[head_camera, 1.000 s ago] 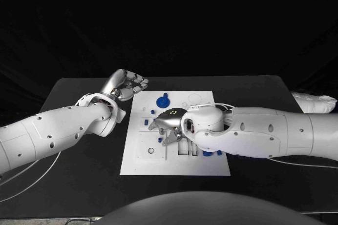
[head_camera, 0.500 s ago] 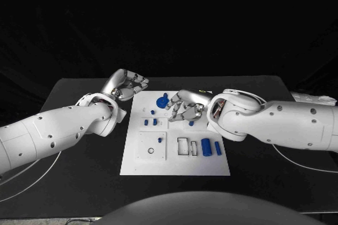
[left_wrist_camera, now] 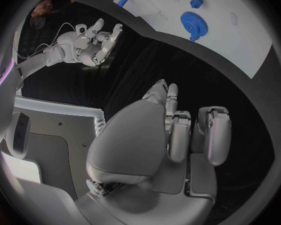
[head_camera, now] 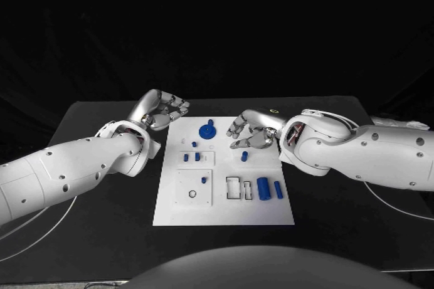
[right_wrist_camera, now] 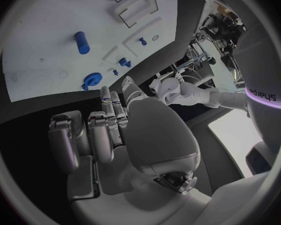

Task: Assemble the parts on the task board

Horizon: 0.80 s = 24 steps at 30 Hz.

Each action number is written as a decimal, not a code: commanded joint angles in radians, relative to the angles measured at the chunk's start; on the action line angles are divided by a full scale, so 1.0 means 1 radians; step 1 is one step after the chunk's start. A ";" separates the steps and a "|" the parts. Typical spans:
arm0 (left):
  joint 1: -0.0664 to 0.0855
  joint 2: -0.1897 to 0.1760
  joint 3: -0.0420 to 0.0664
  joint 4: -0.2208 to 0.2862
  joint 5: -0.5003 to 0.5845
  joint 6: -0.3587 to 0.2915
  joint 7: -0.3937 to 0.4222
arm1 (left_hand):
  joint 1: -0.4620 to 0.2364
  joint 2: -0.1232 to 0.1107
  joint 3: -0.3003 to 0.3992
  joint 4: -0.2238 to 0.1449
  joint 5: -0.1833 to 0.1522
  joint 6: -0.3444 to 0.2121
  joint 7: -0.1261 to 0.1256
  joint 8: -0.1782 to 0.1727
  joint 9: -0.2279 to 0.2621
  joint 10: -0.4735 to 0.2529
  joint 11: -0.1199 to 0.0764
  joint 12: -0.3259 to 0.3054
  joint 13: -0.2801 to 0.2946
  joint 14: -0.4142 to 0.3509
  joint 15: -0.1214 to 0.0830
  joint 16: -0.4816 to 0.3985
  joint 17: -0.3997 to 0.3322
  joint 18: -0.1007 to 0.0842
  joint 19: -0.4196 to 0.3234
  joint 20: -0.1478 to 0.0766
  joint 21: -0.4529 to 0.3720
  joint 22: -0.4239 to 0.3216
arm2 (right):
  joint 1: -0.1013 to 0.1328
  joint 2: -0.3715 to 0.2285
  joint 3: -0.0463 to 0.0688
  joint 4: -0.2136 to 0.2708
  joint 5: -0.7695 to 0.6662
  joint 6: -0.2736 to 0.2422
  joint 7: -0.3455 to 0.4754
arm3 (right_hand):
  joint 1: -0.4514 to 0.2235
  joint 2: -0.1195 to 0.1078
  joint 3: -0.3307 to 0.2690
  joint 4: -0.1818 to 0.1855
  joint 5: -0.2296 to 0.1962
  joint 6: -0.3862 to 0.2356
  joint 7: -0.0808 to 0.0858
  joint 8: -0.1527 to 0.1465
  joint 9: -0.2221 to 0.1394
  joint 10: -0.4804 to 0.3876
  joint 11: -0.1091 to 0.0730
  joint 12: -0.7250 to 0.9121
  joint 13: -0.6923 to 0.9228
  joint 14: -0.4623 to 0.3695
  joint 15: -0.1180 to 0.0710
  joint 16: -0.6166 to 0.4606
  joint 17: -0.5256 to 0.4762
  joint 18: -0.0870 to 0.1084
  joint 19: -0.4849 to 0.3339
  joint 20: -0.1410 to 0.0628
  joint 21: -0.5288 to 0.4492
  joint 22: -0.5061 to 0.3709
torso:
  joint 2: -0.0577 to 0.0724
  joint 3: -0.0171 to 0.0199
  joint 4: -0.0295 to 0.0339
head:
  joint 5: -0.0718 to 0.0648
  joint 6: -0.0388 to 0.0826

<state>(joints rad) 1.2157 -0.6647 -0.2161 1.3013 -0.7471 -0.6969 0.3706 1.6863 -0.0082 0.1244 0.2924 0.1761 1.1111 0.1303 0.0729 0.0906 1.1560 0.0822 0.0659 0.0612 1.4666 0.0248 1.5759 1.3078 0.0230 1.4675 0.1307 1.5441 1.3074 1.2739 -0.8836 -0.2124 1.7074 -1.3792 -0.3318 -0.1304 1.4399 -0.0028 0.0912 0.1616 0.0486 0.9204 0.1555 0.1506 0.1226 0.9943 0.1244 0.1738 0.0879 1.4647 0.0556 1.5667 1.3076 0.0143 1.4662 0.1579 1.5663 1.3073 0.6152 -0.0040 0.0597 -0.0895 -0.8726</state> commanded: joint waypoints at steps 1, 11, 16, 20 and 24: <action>0.000 0.002 0.001 0.002 -0.003 0.002 0.014 | 0.003 -0.001 0.003 0.001 -0.004 0.006 0.000 -0.003 0.001 0.004 0.002 -0.004 -0.001 0.104 -0.004 -0.005 0.263 -0.017 0.085 -0.005 0.003 0.255 | -0.008 0.003 0.000 -0.010 -0.217 0.098 -0.028 | 0.002 -0.003 -0.008 0.000 -0.001 0.009 0.001 -0.003 -0.001 -0.011 0.001 -0.007 -0.005 0.106 0.005 0.004 0.263 -0.014 0.105 0.006 0.004 0.263 | 0.000 -0.0015 0.0000 | -0.003 0.000; 0.000 -0.002 0.001 0.003 -0.003 0.003 0.011 | 0.003 -0.001 0.003 0.001 -0.004 0.006 0.000 -0.003 0.001 0.004 0.002 -0.004 -0.001 0.104 -0.004 -0.005 0.263 -0.017 0.085 -0.005 0.003 0.255 | -0.034 0.018 -0.001 -0.046 -0.272 0.200 -0.092 | -0.019 -0.015 -0.030 0.012 -0.001 -0.014 0.009 -0.033 -0.016 -0.018 0.015 -0.020 -0.020 0.106 0.014 0.004 0.263 -0.014 0.105 0.012 0.004 0.263 | 0.000 -0.0007 0.0000 | -0.003 0.000; 0.000 -0.002 0.001 0.003 -0.003 0.003 0.010 | 0.003 -0.001 0.003 0.001 -0.004 0.006 0.000 -0.003 0.001 0.004 0.002 -0.004 -0.001 0.104 -0.004 -0.005 0.263 -0.017 0.085 -0.005 0.003 0.255 | -0.039 0.023 -0.001 -0.052 -0.276 0.238 -0.109 | -0.030 -0.024 -0.042 0.017 -0.002 -0.020 0.009 -0.042 -0.020 -0.019 0.019 -0.024 -0.023 0.106 0.019 0.004 0.263 -0.014 0.105 0.016 0.004 0.263 | 0.000 -0.0008 -0.0001 | -0.002 0.000; 0.000 -0.002 0.001 0.002 -0.004 0.004 0.010 | 0.003 -0.001 0.003 0.001 -0.004 0.006 0.000 -0.003 0.001 0.004 0.002 -0.004 -0.001 0.104 -0.004 -0.005 0.263 -0.017 0.085 -0.005 0.003 0.255 | -0.040 0.027 -0.001 -0.054 -0.279 0.257 -0.123 | -0.032 -0.025 -0.043 0.017 -0.002 -0.020 0.008 -0.043 -0.021 -0.019 0.019 -0.025 -0.023 0.106 0.019 0.004 0.263 -0.014 0.105 0.016 0.004 0.263 | -0.001 -0.0006 -0.0003 | -0.004 0.000; 0.000 -0.002 0.001 0.002 -0.004 0.005 0.010 | 0.003 -0.001 0.003 0.001 -0.004 0.006 0.000 -0.003 0.001 0.004 0.002 -0.004 -0.001 0.104 -0.004 -0.005 0.263 -0.017 0.085 -0.005 0.003 0.255 | -0.042 0.030 -0.001 -0.056 -0.281 0.263 -0.136 | -0.028 -0.023 -0.042 0.015 -0.002 -0.019 0.006 -0.044 -0.021 -0.020 0.020 -0.026 -0.023 0.106 0.020 0.004 0.263 -0.014 0.105 0.017 0.004 0.263 | 0.000 -0.0011 0.0006 | -0.004 0.000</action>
<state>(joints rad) 1.2150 -0.6681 -0.2161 1.3018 -0.7471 -0.6966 0.3708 1.6863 -0.0082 0.1243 0.2924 0.1761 1.1111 0.1303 0.0729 0.0906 1.1560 0.0823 0.0659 0.0612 1.4666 0.0249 1.5759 1.3078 0.0230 1.4675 0.1307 1.5441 1.3074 1.2333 -0.8551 -0.2131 1.6526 -1.6319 -0.1163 -0.2324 1.4175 -0.0253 0.0524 0.1781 0.0486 0.9071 0.1614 0.1117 0.1024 0.9765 0.1388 0.1531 0.0653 1.4648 0.0698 1.5667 1.3074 0.0143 1.4662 0.1649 1.5663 1.3080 0.6147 -0.0048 0.0597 -0.0934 -0.8726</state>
